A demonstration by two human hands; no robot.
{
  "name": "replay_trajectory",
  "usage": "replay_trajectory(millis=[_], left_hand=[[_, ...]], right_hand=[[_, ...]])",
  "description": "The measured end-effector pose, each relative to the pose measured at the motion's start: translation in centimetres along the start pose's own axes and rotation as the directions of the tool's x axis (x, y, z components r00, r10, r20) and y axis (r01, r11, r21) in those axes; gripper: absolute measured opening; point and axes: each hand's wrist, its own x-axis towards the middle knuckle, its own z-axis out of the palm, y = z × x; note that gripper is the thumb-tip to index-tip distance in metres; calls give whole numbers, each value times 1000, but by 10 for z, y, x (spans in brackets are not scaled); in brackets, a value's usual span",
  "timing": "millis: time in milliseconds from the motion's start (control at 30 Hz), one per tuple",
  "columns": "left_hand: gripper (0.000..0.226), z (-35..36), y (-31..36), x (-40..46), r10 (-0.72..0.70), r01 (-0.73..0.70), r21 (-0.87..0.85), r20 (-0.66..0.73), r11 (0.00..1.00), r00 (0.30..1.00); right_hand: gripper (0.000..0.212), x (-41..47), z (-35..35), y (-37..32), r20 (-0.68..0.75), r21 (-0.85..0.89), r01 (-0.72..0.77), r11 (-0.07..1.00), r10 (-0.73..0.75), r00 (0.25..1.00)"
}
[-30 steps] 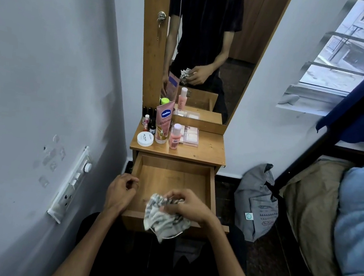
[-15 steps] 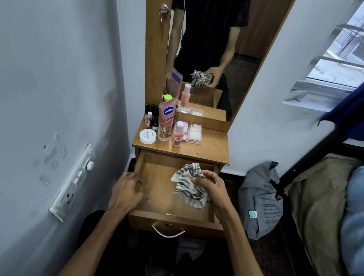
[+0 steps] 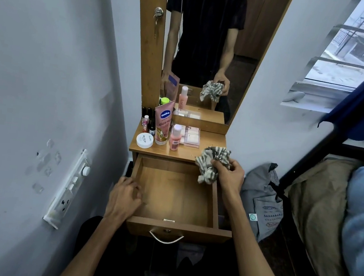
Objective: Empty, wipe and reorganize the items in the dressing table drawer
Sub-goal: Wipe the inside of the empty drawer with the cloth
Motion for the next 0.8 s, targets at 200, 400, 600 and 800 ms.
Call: replay_trajectory(millis=[200,400,600,800], left_hand=[[19,3,-3,1,1,-1,-5,6,1000,1000],[19,4,-3,2,19,-19,15,-25,1000,999],[19,5,-5,3,21,-20,21,-15,1000,1000],[19,6,-5,4,30,-29,26,-27,999,999]], right_hand=[[31,37,18,-41,-195,-268,219,938,-276,941],[48,77,37,-46,-169,-444,348,826,-459,872],[64,93,47,-1,238,-723,337,603,-240,941],[44,84,50,-12,22,-600,417,683,-506,862]])
